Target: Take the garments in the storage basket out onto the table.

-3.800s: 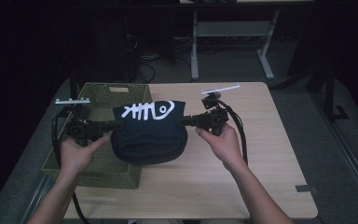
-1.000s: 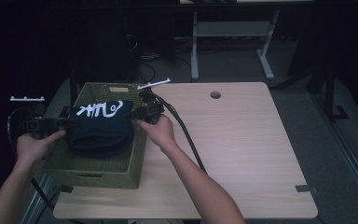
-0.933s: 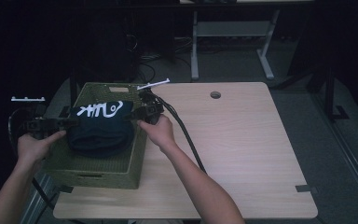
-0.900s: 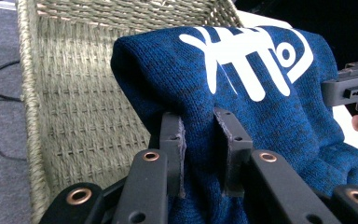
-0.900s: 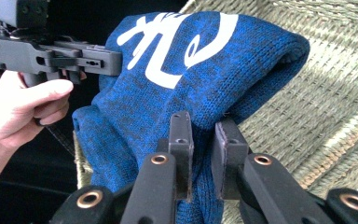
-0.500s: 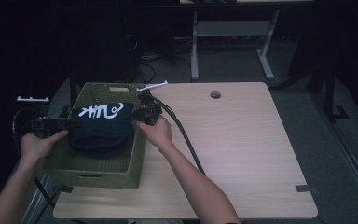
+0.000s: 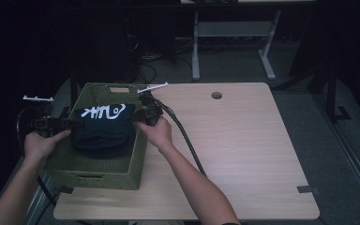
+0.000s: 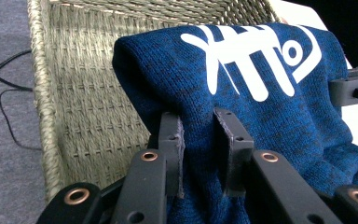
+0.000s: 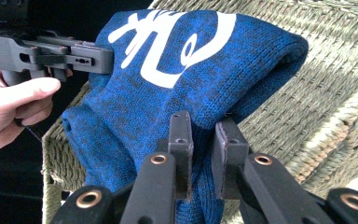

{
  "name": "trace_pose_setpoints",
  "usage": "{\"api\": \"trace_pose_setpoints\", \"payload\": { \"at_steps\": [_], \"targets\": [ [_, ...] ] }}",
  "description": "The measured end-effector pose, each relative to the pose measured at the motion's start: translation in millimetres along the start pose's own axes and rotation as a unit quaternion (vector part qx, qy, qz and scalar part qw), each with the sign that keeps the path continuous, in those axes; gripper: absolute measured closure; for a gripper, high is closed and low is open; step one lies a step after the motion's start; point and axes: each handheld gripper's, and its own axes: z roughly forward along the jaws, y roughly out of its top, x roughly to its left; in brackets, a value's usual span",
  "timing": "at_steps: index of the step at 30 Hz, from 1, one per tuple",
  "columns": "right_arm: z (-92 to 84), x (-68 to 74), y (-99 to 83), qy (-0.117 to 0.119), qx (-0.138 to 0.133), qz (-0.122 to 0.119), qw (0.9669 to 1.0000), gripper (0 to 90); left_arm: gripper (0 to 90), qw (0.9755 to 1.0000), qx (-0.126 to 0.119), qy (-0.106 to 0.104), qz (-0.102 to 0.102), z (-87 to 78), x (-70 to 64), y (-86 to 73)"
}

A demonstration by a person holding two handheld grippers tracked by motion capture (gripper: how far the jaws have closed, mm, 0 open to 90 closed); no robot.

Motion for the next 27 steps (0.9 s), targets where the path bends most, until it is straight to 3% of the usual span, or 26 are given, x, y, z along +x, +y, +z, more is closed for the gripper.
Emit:
{"api": "trace_pose_setpoints", "payload": {
  "at_steps": [23,27],
  "targets": [
    [9.6,-1.8,-2.9,-0.021,0.009,-0.002,0.9997,76.3,73.4,0.9997,0.016,0.021,0.002,11.0,6.0,-0.9],
    [10.1,-2.0,-3.0,-0.028,0.008,-0.003,0.9996,69.9,70.9,0.9993,0.019,0.031,0.004,11.7,7.7,-1.4]
  ]
}}
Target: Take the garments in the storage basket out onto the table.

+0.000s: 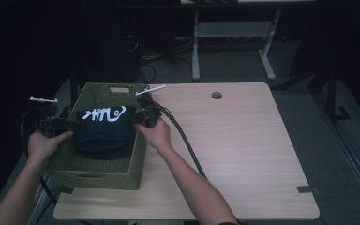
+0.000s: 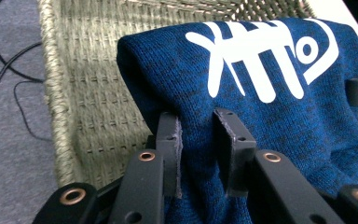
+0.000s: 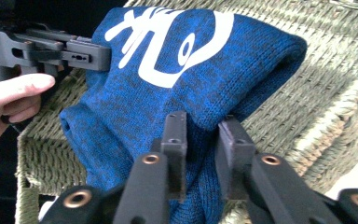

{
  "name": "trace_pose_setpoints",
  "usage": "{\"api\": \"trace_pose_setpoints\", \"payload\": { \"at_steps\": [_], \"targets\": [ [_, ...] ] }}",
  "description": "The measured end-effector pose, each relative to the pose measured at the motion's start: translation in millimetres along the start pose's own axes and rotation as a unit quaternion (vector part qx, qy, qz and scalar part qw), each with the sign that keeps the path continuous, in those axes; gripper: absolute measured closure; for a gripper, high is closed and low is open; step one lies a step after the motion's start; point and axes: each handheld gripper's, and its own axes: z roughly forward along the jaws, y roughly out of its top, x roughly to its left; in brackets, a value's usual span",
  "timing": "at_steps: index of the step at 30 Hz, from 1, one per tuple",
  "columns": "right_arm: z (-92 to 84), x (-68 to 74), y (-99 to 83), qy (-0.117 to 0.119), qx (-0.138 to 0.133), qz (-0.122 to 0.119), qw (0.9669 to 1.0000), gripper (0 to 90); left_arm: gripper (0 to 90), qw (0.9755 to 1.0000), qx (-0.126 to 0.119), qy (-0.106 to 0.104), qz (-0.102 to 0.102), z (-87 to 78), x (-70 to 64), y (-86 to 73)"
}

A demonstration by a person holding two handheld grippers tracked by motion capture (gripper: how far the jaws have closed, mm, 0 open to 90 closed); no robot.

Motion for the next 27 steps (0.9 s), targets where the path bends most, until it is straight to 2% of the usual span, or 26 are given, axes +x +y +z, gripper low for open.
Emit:
{"api": "trace_pose_setpoints", "payload": {
  "at_steps": [2,4,10,27],
  "targets": [
    [-0.2,-0.4,-0.1,-0.013,0.002,0.000,0.9999,66.4,68.8,1.0000,-0.002,0.000,-0.005,-0.8,2.1,-0.4],
    [-0.8,-1.3,-0.5,-0.009,0.004,0.000,1.0000,65.6,66.5,1.0000,-0.003,0.006,-0.007,-1.1,3.2,-0.9],
    [-3.2,2.0,1.0,-0.015,-0.004,-0.009,0.9998,63.7,65.6,0.9999,-0.015,0.005,-0.005,-4.8,2.1,0.0],
    [-20.7,0.6,4.6,-0.001,-0.016,-0.008,0.9998,59.6,64.1,0.9992,-0.037,-0.010,0.005,-11.7,-13.0,1.4]
  ]
}}
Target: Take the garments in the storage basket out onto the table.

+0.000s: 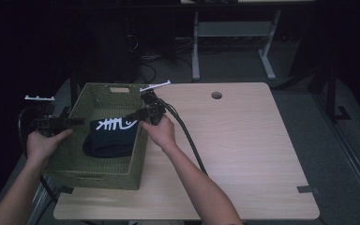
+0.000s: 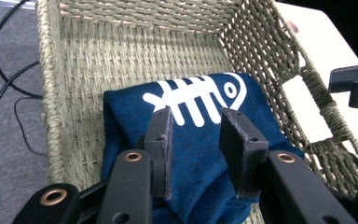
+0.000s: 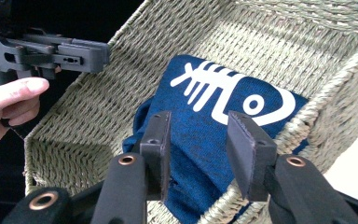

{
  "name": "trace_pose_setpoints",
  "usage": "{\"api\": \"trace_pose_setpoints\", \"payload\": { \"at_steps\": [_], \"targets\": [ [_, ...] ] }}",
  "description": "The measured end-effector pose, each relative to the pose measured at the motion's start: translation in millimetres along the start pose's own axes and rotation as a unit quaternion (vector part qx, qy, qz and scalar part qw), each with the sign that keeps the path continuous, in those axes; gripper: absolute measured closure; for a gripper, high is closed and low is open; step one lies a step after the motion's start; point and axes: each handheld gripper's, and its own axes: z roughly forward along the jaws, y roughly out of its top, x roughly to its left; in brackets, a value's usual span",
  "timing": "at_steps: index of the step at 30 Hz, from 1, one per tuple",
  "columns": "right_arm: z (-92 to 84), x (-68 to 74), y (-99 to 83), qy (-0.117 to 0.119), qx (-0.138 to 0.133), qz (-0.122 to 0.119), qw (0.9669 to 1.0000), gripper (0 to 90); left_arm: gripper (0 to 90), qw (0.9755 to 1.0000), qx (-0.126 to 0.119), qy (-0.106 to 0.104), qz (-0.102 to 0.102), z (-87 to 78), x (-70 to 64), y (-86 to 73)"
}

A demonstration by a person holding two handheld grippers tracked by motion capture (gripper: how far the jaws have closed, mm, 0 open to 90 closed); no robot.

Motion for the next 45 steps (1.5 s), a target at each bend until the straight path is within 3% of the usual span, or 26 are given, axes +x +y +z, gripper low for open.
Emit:
{"api": "trace_pose_setpoints", "payload": {
  "at_steps": [8,21,36,45],
  "targets": [
    [-12.8,-4.7,1.9,0.004,-0.008,0.000,1.0000,56.4,61.3,1.0000,-0.005,0.007,0.002,-6.2,-7.5,-1.0],
    [-32.5,-16.7,0.1,0.021,-0.016,0.002,0.9996,51.0,57.0,0.9991,-0.030,0.027,-0.010,-26.8,-25.0,-13.8],
    [-62.9,-32.9,-8.2,0.022,-0.035,0.006,0.9991,45.8,53.8,0.9988,-0.045,0.021,-0.006,-34.4,-44.4,-21.7],
    [-80.6,-42.3,-13.4,0.017,-0.041,0.007,0.9990,44.4,53.5,0.9989,-0.044,0.016,0.011,-30.7,-62.4,-26.8]
  ]
}}
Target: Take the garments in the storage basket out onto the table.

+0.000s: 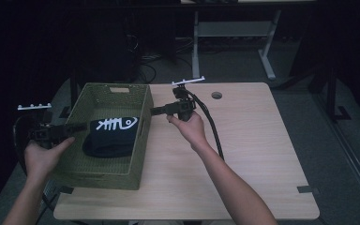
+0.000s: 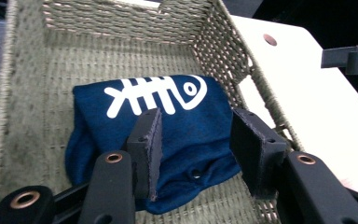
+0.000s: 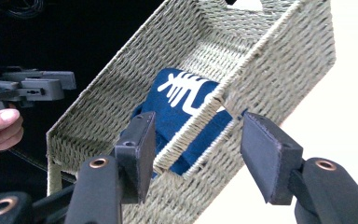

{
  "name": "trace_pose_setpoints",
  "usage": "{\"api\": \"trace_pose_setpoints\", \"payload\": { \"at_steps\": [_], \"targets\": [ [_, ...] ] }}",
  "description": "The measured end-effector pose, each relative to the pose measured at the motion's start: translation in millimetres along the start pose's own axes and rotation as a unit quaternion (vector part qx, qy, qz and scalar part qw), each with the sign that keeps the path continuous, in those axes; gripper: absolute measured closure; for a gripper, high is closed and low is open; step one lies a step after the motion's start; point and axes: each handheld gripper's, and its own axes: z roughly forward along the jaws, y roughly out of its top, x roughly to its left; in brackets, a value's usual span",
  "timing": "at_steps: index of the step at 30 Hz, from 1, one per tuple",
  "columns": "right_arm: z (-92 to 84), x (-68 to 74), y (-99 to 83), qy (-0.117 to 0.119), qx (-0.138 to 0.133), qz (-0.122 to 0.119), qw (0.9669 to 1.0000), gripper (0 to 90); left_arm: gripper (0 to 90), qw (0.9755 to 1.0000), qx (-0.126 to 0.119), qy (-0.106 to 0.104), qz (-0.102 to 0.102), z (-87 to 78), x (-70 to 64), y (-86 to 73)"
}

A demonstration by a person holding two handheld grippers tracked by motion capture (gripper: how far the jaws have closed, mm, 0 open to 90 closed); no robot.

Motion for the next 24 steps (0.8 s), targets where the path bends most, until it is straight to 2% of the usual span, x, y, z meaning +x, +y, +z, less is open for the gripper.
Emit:
{"api": "trace_pose_setpoints", "payload": {
  "at_steps": [7,15,21,24],
  "targets": [
    [-14.5,-6.2,-3.6,-0.004,-0.011,0.006,0.9999,43.7,53.3,1.0000,-0.004,0.004,0.002,-2.9,-8.4,-4.8],
    [-30.0,-13.5,-8.8,-0.008,-0.021,0.006,0.9997,43.4,52.2,0.9999,-0.011,-0.009,0.001,-9.1,-19.7,-14.3],
    [-39.3,-19.0,-13.4,-0.011,-0.021,0.008,0.9997,43.1,51.8,0.9992,-0.023,-0.033,0.002,-6.2,-38.0,-20.4],
    [-44.1,-22.4,-16.1,-0.013,-0.024,0.009,0.9996,42.9,51.5,0.9988,-0.023,-0.042,0.011,-0.9,-51.2,-19.9]
  ]
}}
